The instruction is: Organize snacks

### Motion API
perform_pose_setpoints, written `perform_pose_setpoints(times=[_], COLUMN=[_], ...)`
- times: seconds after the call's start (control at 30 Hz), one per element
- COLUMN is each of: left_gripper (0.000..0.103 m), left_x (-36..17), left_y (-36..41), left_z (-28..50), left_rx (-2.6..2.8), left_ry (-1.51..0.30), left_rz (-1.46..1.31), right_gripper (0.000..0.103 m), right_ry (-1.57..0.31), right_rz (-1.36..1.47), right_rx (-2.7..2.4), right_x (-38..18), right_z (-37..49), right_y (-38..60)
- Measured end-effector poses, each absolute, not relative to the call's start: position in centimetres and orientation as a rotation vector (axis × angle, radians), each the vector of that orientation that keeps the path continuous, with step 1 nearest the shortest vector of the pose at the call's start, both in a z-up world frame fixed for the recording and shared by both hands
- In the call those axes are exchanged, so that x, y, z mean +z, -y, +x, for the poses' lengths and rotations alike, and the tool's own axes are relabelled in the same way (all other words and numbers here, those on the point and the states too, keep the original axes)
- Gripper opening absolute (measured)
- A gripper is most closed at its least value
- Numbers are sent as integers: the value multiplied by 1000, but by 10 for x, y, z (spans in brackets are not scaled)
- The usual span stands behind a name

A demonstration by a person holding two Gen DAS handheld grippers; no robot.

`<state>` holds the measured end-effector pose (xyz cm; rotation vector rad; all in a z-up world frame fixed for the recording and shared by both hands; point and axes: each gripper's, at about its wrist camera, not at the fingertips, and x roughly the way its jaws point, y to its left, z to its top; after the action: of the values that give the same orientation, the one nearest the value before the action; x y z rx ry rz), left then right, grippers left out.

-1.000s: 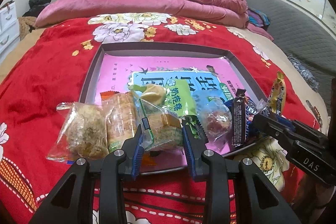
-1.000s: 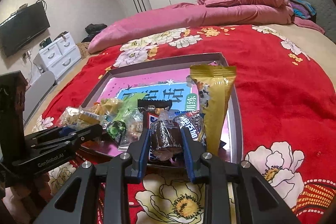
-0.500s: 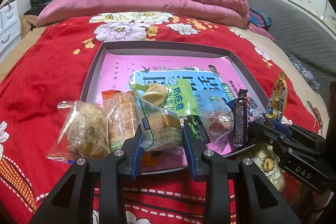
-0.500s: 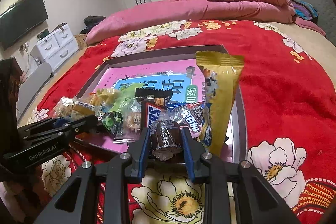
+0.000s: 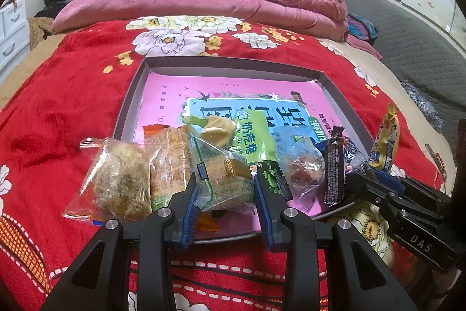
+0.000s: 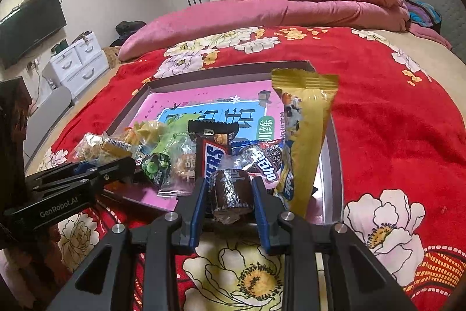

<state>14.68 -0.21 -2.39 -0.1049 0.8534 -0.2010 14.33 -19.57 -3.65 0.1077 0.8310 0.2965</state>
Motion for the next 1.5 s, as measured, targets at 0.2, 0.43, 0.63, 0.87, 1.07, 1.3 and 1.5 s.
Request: perform_pose_setpoints(times=[0.2,0.43,0.63,0.87,1.07,1.3,1.5], left_gripper=[38,40,46,55,61,65,69], left_x=[-25,-24,-23,-20,-16,-15,-11], left_y=[5,7,6,5,5,5,9], left_z=[147,146,145,144,141,139,135], left_rx=[-192,-185,-184,-194,-191,-182,-179], left_ry=[-854,-855,-852,-841,-826,-819,-799], left_rz=[-84,-76,-81,-89,-93,-81,-55], right_gripper=[32,34,36,36,37,43,50], right_ry=[-829,-826,-821,-812,-797,-759,-731], right_rz=[111,111,115,114,99,90,72], right_rx=[292,286,282,277,275,282,286], right_x=[-36,-35,-33,-31,-28,-20,-14], right_z=[143,142,142,140,137,132,127], right_y=[197,200,202,205,204,204,202])
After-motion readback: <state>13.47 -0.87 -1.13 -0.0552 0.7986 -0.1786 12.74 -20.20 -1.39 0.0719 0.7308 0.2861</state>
